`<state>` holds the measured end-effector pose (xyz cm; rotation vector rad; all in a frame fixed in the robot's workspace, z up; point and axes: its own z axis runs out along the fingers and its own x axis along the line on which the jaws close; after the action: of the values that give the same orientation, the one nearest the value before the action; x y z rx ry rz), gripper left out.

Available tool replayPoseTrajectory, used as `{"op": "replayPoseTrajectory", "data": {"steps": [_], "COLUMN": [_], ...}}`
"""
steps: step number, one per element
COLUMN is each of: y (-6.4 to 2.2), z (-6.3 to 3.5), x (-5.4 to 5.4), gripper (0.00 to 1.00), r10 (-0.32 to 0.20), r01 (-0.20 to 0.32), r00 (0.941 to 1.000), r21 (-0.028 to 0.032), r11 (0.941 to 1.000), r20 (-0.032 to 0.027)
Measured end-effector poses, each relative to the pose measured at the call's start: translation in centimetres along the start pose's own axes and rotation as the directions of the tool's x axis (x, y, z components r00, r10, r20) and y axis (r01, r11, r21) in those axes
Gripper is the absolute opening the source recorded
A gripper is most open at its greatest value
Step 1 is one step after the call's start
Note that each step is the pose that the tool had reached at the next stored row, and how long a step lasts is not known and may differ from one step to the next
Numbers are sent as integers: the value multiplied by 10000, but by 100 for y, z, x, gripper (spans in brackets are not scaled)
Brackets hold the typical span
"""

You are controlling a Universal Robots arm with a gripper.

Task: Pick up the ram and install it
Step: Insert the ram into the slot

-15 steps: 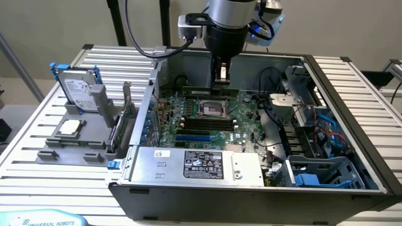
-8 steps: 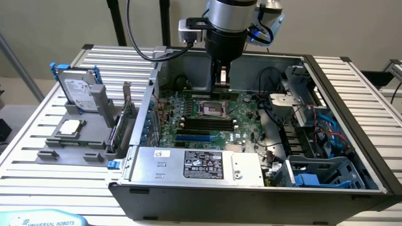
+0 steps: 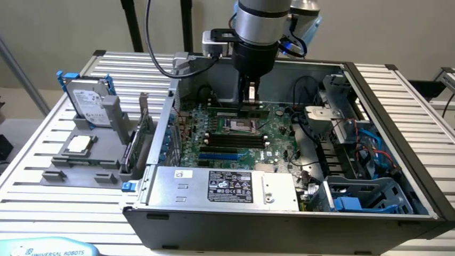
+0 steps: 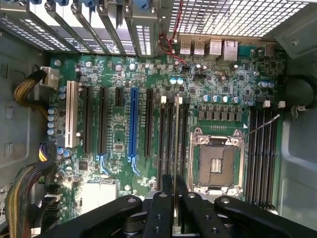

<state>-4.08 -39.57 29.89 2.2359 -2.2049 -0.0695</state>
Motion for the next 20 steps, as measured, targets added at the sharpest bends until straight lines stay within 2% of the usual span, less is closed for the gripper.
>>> {"op": "replayPoseTrajectory", "data": {"steps": [13, 20], "y": [-81, -86], "z": [235, 361], "x": [14, 26], "gripper": [14, 14], "r10": [0, 0], "r01": [0, 0], "r00": [10000, 10000], "r21": [0, 1], "r11": [10000, 10000], "r20": [0, 1]}}
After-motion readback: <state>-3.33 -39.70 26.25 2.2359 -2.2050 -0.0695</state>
